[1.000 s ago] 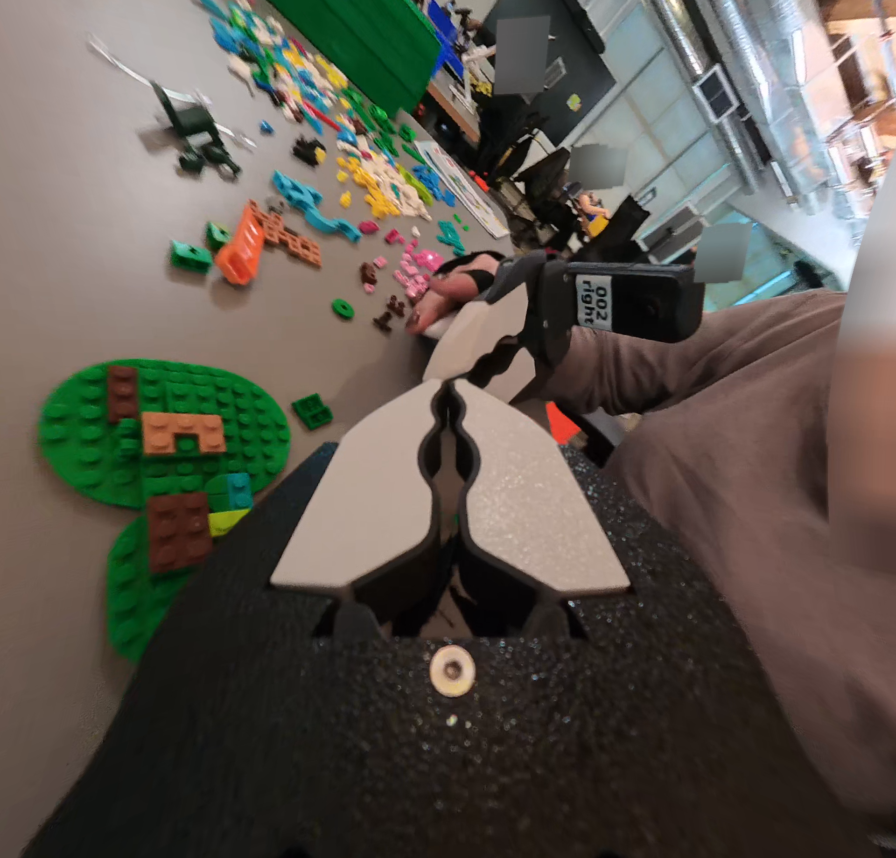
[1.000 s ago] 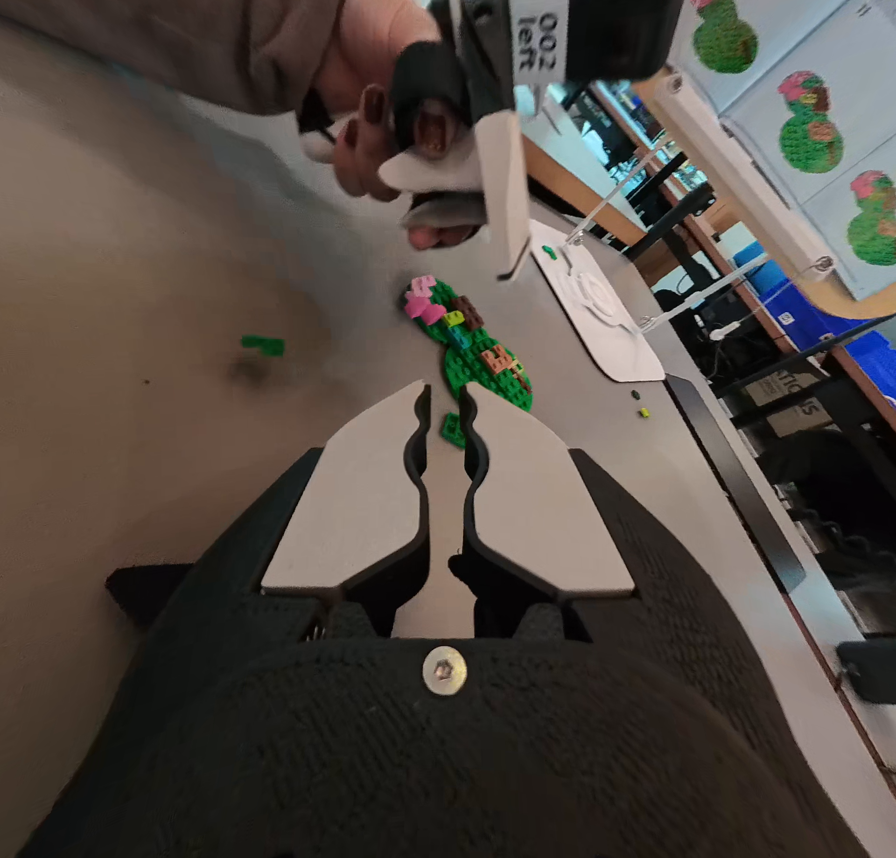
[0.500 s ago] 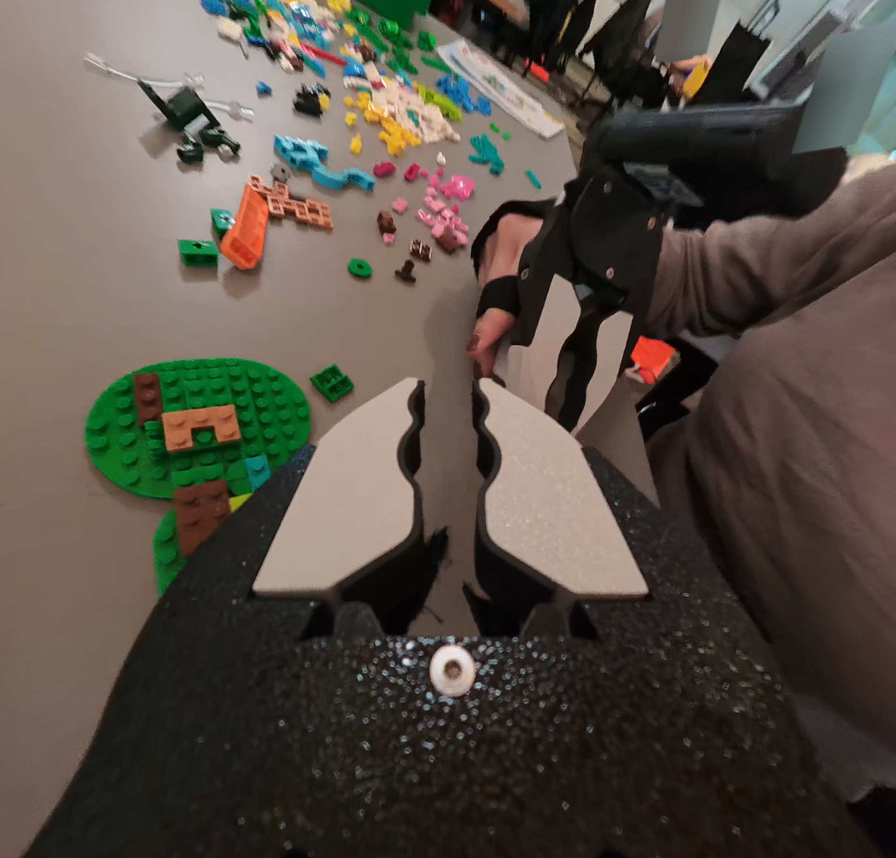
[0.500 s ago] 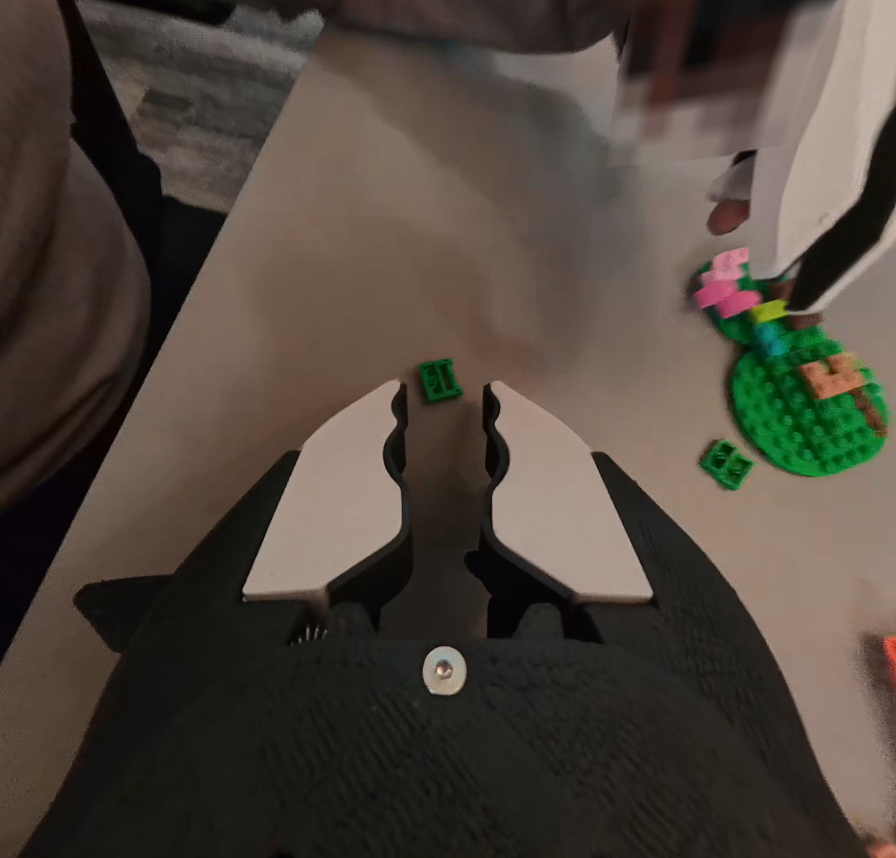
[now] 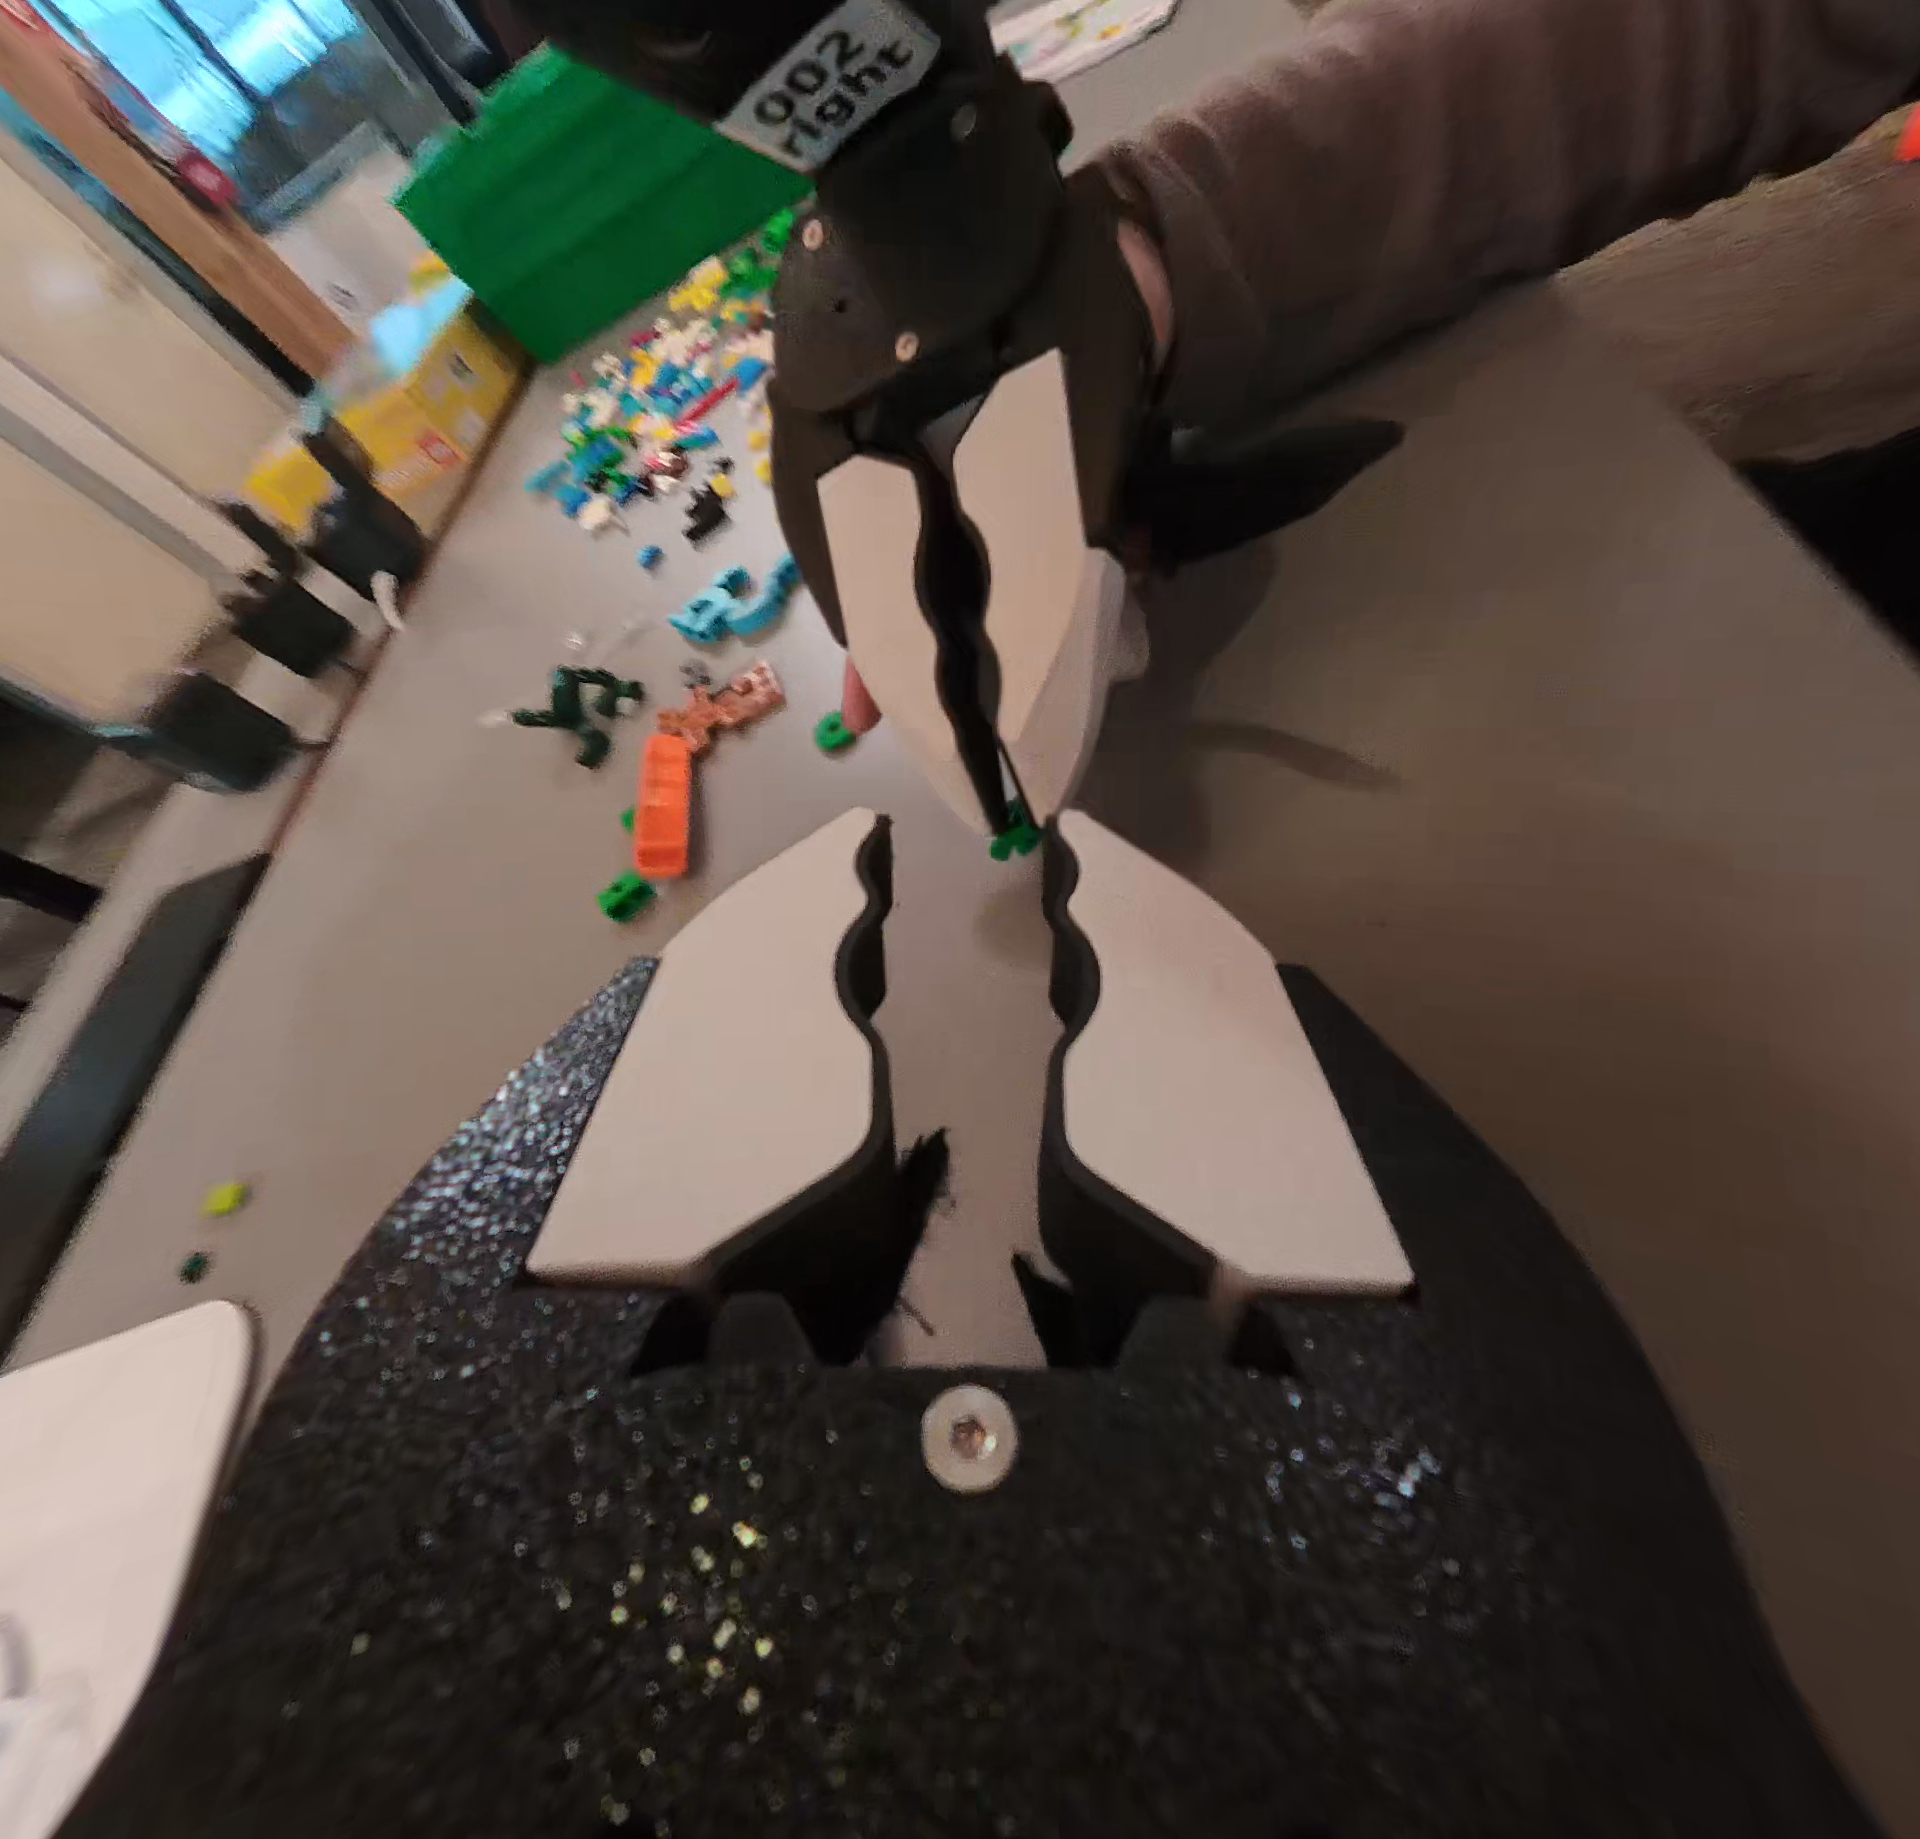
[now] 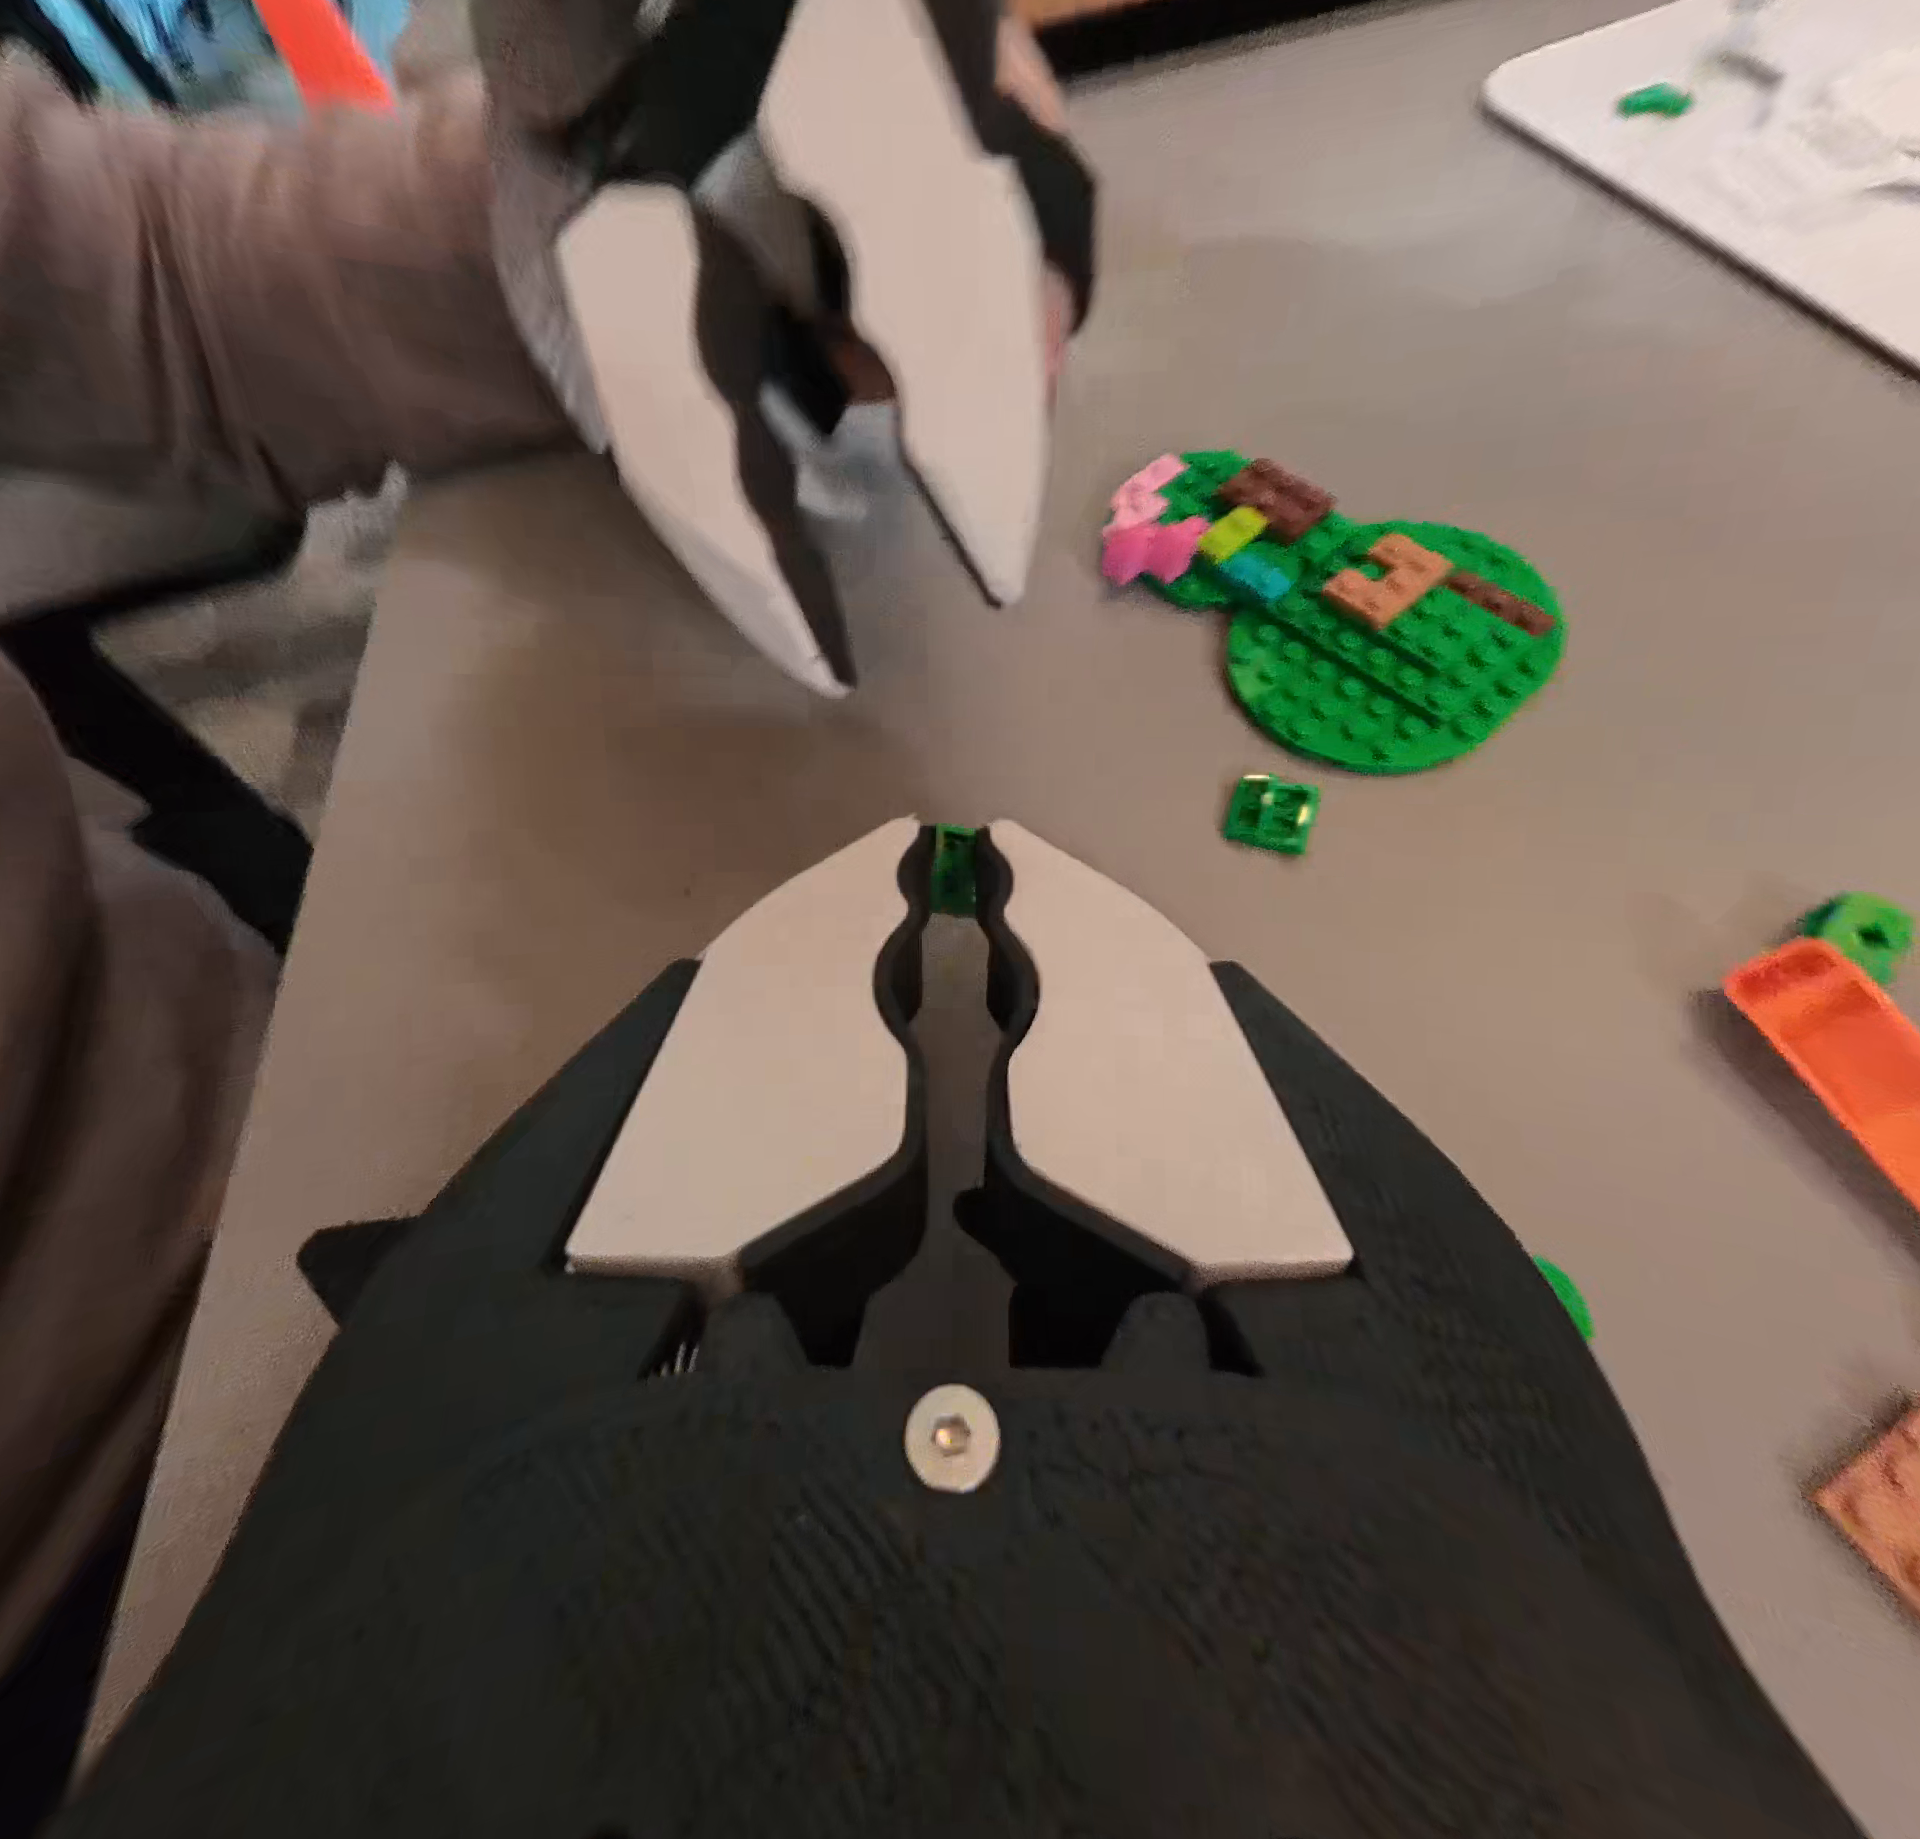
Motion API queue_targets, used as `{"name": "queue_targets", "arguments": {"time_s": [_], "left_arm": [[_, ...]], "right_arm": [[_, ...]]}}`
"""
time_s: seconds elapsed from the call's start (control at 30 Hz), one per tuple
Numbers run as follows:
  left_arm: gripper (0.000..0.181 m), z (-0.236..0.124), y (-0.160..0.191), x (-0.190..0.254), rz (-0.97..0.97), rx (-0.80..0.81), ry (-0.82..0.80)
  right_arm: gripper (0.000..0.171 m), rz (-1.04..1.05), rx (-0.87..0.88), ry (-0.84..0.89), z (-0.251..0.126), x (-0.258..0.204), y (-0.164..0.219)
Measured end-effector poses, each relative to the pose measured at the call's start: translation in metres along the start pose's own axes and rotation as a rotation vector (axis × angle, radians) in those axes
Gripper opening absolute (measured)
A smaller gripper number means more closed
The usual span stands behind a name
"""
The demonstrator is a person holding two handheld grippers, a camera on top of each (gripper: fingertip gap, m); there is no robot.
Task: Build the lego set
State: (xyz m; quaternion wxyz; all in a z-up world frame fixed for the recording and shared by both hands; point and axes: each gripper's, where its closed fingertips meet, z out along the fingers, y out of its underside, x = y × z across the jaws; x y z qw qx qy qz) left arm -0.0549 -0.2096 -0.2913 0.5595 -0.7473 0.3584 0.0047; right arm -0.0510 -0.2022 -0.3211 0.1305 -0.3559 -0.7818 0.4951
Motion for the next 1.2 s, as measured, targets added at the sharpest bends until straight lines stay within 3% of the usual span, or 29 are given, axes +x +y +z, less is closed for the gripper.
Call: {"name": "queue_targets", "arguments": {"time_s": [0.03, 0.27, 0.33, 0.47, 0.7, 0.77, 0.9, 1.07, 1.2], "left_arm": [[0.03, 0.002, -0.002, -0.003, 0.036, 0.017, -0.047], [0.037, 0.008, -0.02, -0.035, 0.386, 0.014, -0.529], [0.041, 0.014, -0.019, -0.035, 0.426, -0.008, -0.562], [0.031, 0.01, -0.025, -0.051, 0.45, -0.01, -0.722], [0.013, 0.009, -0.034, -0.049, 0.488, 0.01, -0.755], [0.007, 0.009, -0.033, -0.05, 0.448, 0.007, -0.729], [0.005, 0.019, -0.013, -0.046, 0.298, -0.068, -0.564], [0.005, 0.042, 0.038, -0.014, -0.09, -0.334, -0.157], [0.005, 0.039, 0.047, 0.013, -0.441, -0.423, 0.117]], "right_arm": [[0.005, 0.048, 0.038, 0.001, -0.003, 0.004, -0.004], [0.006, 0.379, 0.384, -0.089, -0.023, 0.017, -0.047], [0.006, 0.446, 0.461, -0.12, -0.028, 0.019, -0.055], [0.006, 0.521, 0.542, -0.179, -0.035, 0.018, -0.065], [0.005, 0.572, 0.612, -0.248, -0.039, 0.011, -0.074], [0.009, 0.554, 0.614, -0.23, -0.04, 0.013, -0.074], [0.015, 0.449, 0.586, -0.03, -0.053, 0.036, -0.066], [0.015, 0.3, 0.387, 0.092, -0.05, 0.047, -0.043], [0.015, 0.063, 0.171, 0.105, -0.039, 0.035, -0.023]]}}
